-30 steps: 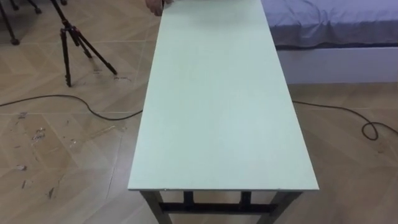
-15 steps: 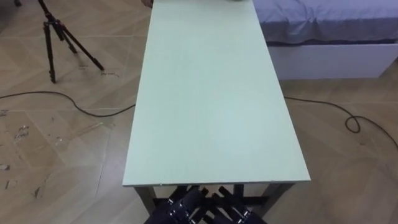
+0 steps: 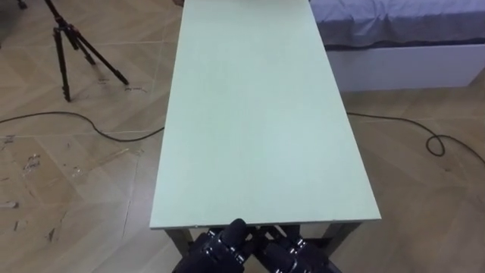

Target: Move table with human

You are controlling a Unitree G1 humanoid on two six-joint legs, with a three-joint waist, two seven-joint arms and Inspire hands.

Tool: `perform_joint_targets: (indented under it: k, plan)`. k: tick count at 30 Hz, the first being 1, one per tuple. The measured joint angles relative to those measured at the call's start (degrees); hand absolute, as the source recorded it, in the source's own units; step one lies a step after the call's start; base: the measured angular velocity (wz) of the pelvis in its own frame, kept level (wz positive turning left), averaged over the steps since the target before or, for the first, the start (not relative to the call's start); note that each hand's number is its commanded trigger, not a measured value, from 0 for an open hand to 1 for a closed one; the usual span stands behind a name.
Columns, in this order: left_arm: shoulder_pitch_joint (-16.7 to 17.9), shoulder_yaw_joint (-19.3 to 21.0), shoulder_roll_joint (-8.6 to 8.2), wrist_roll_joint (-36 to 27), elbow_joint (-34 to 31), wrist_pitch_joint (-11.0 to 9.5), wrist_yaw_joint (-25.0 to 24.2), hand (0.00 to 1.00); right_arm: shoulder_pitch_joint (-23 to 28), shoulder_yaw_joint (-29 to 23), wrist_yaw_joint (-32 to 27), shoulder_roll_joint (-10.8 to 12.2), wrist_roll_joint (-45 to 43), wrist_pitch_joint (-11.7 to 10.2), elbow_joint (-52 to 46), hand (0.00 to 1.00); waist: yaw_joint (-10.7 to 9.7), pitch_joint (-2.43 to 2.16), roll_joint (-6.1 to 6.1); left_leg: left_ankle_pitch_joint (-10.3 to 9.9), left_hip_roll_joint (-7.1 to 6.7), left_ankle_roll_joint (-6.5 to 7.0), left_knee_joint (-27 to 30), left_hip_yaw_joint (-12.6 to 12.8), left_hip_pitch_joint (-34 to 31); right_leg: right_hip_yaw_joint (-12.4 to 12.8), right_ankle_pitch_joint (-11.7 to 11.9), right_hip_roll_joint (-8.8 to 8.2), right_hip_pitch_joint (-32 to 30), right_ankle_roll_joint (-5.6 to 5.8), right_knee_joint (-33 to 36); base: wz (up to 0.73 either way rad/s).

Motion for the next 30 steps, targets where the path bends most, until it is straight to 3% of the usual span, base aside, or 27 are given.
perform_joint_targets:
  k: [14, 21, 25, 30]
  plan:
    - [-0.5, 0.4, 0.54, -2.0, 0.1, 0.8, 0.9, 0.0, -1.8, 0.3, -2.9, -0.9, 0.9, -0.1, -0.9, 0.0, 0.7, 0.2, -0.46, 0.0, 0.1, -0.02, -0.2, 0.3, 1.2, 0.5, 0.0, 0.06, 0.7, 0.0, -0.1, -0.01]
    - [-4.5, 5.3, 0.34, -2.1, 6.3, 0.6, 4.3, 0.0, -3.6, -0.2, -9.2, -0.9, 6.5, -0.1, -0.6, 0.0, 2.2, 0.57, -0.56, 0.0, 0.07, -0.05, -0.3, 0.1, 2.6, 0.3, 0.0, 0.11, 2.5, -0.01, -0.5, 0.0]
    - [-6.9, 5.7, -0.56, -2.0, 8.9, 2.1, 6.6, 0.0, -5.5, -0.1, -11.6, -0.6, 9.8, 0.1, 0.7, 0.0, 3.3, 0.66, -0.55, 0.2, 0.02, -0.12, -0.2, 0.1, 2.7, 0.3, 0.0, 0.08, 2.6, -0.01, -0.6, 0.0]
    - [-8.4, 7.0, -1.61, -1.8, 10.7, 3.5, 9.4, 0.0, -8.4, -0.2, -14.8, -0.6, 11.3, 1.2, 2.1, 0.0, 3.3, 0.7, -0.58, 0.4, 0.06, -0.33, -0.2, 0.1, 2.5, -0.1, 0.0, 0.16, 2.5, -0.02, -0.6, 0.0]
